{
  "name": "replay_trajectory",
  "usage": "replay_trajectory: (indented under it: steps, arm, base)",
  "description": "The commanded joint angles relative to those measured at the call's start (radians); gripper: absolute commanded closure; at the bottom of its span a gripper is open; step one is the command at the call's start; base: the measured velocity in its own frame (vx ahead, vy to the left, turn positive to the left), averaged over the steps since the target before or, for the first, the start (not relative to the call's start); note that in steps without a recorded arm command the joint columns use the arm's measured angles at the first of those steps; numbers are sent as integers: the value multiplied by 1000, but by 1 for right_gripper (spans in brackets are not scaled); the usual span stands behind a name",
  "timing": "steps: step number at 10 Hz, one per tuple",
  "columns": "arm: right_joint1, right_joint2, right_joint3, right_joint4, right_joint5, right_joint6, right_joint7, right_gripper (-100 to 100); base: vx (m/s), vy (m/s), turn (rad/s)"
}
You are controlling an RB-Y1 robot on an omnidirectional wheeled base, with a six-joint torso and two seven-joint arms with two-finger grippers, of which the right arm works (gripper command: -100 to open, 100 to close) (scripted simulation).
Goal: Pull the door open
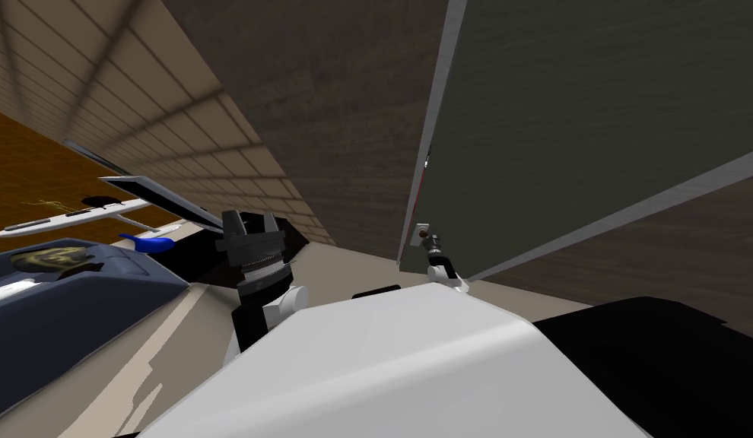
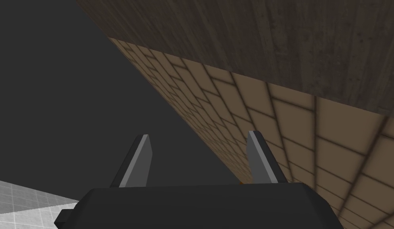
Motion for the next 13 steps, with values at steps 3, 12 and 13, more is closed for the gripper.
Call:
replay_trajectory:
  steps: [3,12,13]
  arm:
    - [-30,-6,34,-20,-40,-20,-40,100]
    - [40,51,66,-79,-261,8,-266,-100]
    - [40,51,66,-79,-264,8,-276,-100]
  base:
    - [-30,-10,14]
    - [-75,-8,46]
    - [-64,4,7]
